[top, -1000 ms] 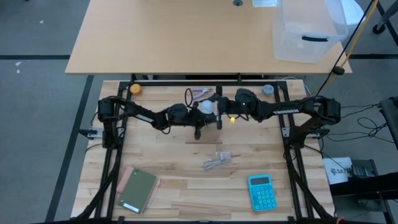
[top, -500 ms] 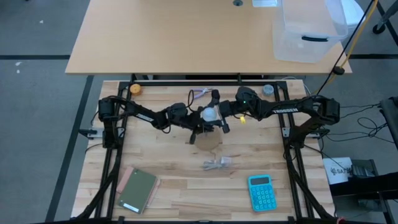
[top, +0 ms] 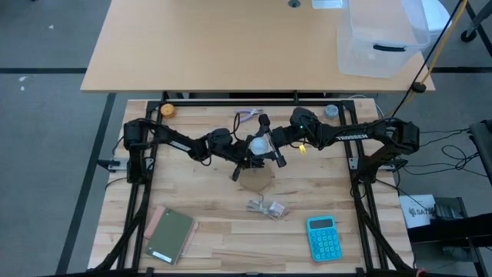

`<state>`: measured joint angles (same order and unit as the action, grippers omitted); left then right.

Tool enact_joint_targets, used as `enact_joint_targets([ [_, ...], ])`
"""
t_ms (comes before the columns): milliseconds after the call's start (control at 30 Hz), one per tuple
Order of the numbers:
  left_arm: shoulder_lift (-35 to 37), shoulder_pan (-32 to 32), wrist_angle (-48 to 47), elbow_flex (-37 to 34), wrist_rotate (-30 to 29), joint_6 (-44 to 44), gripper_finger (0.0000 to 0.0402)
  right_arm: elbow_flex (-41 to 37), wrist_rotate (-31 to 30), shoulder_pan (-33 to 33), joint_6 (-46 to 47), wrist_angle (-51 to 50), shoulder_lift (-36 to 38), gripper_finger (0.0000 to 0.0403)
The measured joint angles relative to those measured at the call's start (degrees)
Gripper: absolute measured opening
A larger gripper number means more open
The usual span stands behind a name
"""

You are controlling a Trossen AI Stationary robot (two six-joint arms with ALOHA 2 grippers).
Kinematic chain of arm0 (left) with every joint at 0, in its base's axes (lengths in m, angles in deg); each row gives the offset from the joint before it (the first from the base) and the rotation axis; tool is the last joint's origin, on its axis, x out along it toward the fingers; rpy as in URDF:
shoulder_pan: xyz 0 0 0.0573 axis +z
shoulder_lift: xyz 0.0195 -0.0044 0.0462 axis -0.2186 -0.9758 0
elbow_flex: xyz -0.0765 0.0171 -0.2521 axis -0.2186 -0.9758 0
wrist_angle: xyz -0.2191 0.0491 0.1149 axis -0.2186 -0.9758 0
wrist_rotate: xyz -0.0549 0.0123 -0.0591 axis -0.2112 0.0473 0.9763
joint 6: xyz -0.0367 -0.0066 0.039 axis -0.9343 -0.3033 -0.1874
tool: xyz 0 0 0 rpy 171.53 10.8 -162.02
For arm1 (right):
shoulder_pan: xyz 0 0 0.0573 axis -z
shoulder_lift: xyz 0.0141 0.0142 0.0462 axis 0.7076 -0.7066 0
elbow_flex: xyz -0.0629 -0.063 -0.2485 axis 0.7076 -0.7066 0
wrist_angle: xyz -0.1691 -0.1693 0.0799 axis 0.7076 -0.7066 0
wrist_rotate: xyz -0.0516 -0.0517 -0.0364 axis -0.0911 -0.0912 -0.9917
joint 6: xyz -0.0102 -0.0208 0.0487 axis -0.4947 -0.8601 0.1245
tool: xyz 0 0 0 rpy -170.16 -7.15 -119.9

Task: Screw lightbulb
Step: Remove the light bulb from the brown lamp

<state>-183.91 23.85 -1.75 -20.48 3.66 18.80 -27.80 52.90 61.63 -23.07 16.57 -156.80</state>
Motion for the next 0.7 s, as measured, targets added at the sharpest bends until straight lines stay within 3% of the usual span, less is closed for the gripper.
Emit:
enact_joint_targets([
  [233, -2.2, -0.2, 3.9, -0.1, -0.3, -0.7, 0.0030, 0.5, -3.9, -1.5, 2.4, -2.0, 0.1, 0.0262],
  [700, -2.2, -0.1, 4.5, -0.2, -2.8, -1.6, 0.0030, 0.8, -10.0, -4.7, 4.4, -1.2, 2.8, 0.0362],
])
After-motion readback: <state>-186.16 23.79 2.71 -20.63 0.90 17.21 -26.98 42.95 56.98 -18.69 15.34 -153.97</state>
